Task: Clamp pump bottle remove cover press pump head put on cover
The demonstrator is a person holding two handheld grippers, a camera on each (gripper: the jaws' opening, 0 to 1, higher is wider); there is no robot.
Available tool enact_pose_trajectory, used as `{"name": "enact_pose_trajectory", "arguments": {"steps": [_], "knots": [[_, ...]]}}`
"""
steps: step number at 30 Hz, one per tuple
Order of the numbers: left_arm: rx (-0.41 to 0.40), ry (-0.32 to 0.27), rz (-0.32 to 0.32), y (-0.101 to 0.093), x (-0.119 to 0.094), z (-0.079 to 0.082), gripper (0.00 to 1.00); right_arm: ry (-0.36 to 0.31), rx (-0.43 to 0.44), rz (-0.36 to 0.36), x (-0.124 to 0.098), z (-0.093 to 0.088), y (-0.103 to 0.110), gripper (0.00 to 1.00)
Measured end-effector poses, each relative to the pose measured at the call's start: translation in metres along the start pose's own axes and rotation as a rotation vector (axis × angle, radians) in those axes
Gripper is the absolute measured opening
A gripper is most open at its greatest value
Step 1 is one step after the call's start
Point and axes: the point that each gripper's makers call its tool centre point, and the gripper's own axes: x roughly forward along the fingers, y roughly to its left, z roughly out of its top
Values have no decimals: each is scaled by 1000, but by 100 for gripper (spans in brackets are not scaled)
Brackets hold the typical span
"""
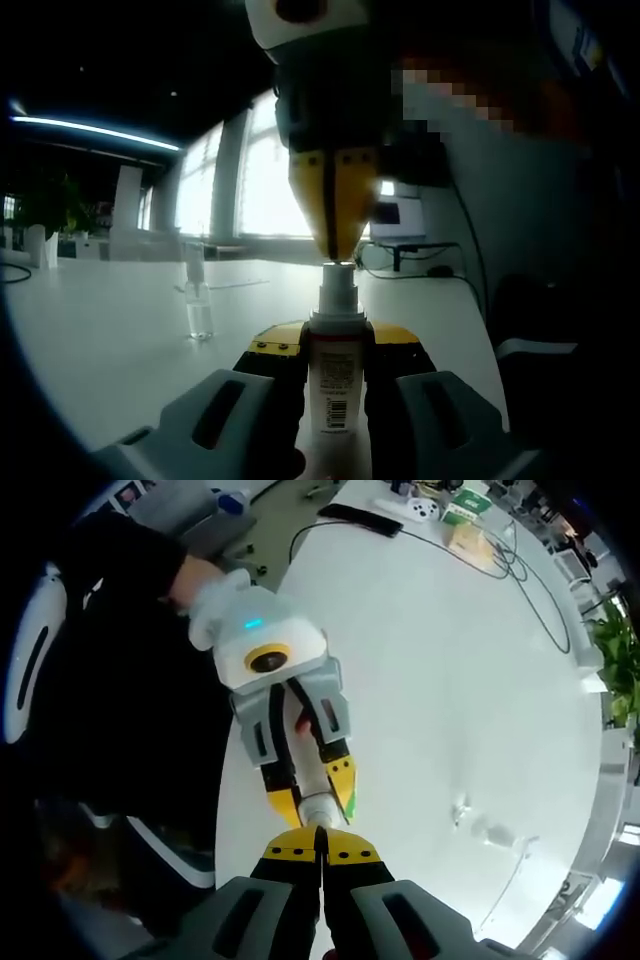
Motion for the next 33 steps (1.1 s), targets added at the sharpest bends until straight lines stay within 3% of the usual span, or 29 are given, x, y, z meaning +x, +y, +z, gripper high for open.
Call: {"name": "enact_pose_trajectory", "arguments": {"steps": [15, 23, 33], "knots": [[1, 1, 1, 0, 0, 0, 12, 62, -21, 9, 6, 0, 1, 0], [0, 0, -1, 0, 0, 0, 12, 15, -1, 14, 0, -2, 1, 0], [2, 0, 0, -1, 0, 1, 12, 14, -4, 4, -1, -1, 1, 0]]}}
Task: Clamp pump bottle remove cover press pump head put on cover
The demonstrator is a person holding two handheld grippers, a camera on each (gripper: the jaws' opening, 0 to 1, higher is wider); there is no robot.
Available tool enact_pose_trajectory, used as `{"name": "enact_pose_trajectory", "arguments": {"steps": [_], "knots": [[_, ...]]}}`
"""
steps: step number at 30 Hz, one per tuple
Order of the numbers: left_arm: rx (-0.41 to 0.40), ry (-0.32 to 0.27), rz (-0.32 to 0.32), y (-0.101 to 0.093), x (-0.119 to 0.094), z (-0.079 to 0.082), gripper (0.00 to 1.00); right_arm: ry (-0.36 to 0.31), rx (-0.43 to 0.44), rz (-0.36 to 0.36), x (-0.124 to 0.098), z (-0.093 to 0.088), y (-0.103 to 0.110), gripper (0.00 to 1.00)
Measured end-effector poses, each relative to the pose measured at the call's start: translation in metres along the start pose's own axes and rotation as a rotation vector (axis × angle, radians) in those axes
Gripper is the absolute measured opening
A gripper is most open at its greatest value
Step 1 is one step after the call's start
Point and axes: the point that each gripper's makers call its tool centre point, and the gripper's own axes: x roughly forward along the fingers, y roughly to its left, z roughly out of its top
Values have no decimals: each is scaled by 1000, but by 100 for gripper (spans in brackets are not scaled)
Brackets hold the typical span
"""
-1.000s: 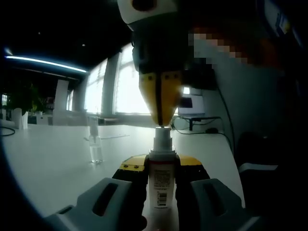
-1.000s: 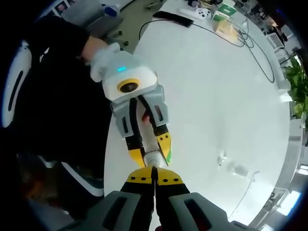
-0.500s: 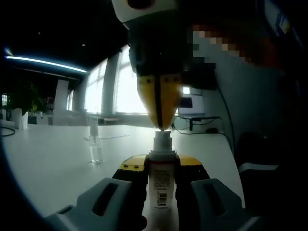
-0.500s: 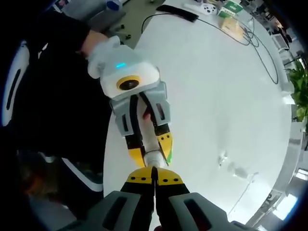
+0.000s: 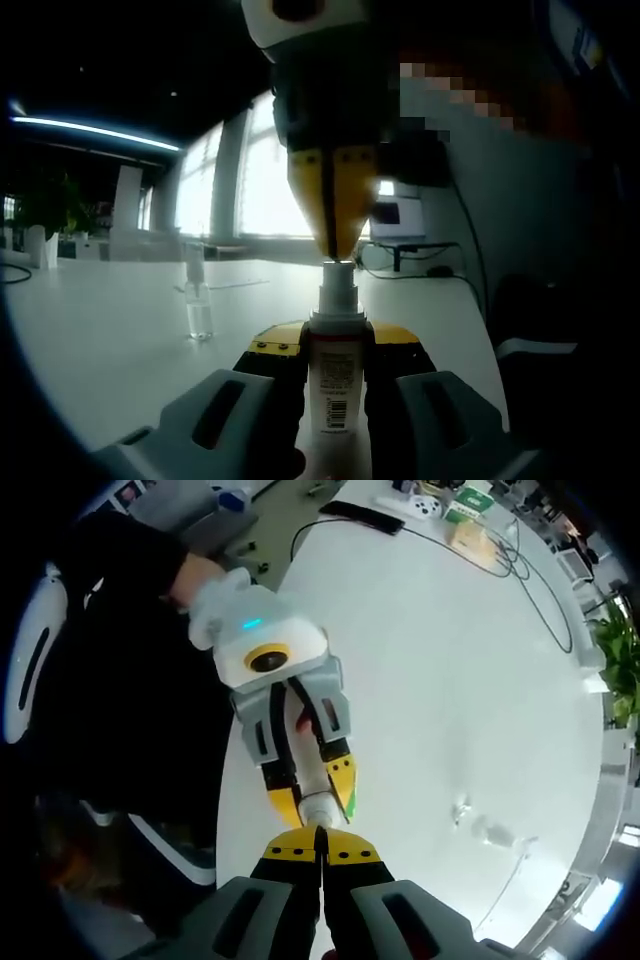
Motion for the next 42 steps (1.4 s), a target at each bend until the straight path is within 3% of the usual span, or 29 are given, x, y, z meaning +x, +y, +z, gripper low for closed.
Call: {"name": "enact_pose_trajectory", "arguments": {"steps": [42], "knots": [[1, 0, 1, 1, 0, -1, 12, -9, 11, 2, 0, 1, -1, 0]]}}
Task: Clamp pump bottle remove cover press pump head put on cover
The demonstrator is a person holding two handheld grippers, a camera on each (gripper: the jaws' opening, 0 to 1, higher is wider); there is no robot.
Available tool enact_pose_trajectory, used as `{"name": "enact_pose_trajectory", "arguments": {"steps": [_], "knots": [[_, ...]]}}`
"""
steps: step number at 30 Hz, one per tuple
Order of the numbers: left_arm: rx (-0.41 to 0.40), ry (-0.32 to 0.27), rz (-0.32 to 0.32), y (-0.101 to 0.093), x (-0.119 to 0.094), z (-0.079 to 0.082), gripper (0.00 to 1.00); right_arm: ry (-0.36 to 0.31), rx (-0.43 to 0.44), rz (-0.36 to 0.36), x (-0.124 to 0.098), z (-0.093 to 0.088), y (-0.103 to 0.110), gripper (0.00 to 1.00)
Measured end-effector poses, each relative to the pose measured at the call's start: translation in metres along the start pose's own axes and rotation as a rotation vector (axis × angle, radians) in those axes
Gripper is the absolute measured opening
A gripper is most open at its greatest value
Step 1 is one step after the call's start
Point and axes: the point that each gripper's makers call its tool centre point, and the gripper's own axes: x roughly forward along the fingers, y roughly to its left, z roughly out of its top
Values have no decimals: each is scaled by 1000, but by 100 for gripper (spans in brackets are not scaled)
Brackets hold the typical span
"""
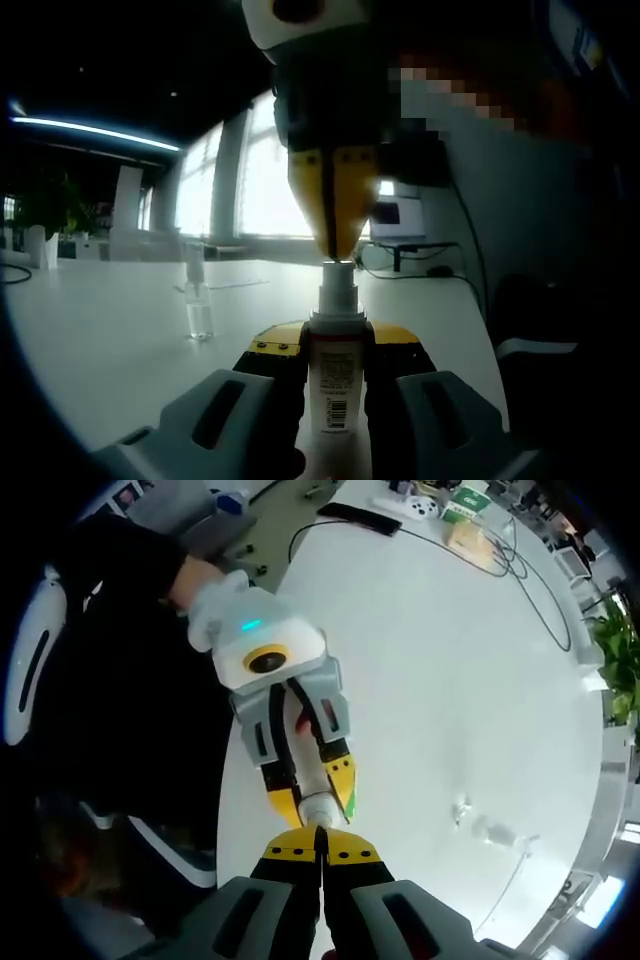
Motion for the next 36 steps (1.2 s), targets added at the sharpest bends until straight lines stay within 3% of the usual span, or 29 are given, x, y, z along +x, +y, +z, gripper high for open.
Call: {"name": "enact_pose_trajectory", "arguments": {"steps": [20, 30, 36], "knots": [[0, 0, 1, 0, -1, 0, 12, 36, -11, -2, 7, 1, 2, 0], [1, 0, 1, 0, -1, 0, 12, -10, 31, 0, 1, -1, 0, 0], [0, 0, 1, 0, 0, -1, 12, 9, -1, -1, 0, 0, 1, 0]]}}
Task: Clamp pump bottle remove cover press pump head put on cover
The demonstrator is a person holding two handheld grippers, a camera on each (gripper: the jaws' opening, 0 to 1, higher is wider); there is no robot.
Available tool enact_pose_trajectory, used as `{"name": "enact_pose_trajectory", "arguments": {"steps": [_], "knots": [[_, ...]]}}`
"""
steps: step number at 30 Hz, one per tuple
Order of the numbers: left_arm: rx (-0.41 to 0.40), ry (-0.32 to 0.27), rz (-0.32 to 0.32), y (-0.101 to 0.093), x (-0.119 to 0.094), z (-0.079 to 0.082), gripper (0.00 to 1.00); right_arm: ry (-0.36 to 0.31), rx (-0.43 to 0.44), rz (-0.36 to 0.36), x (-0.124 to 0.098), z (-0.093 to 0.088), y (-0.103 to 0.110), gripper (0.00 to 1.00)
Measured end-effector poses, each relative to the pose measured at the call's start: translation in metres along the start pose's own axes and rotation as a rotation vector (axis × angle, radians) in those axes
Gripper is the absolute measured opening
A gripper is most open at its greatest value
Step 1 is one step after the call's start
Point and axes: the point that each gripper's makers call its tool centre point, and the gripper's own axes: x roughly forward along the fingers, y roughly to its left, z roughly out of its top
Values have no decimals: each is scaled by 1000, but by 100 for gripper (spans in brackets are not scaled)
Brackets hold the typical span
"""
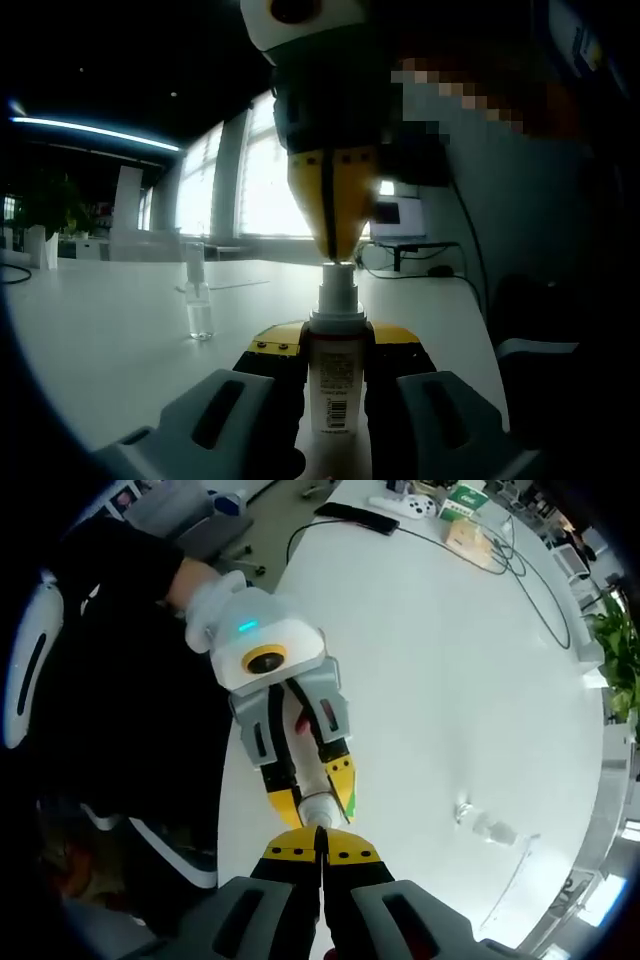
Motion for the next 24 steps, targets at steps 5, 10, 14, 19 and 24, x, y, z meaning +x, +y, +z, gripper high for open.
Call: {"name": "enact_pose_trajectory", "arguments": {"steps": [5, 10, 14, 19, 24], "knots": [[0, 0, -1, -1, 0, 0, 12, 11, 2, -6, 0, -1, 0, 0], [0, 0, -1, -1, 1, 0, 12, 7, 0, -6, 0, -1, 0, 0], [1, 0, 0, -1, 1, 0, 12, 8, -2, -6, 1, -1, 0, 0], [0, 0, 0, -1, 1, -1, 12, 6, 0, -7, 1, -1, 0, 0], [0, 0, -1, -1, 1, -1, 12, 2, 4, -5, 1, -2, 0, 0]]}}
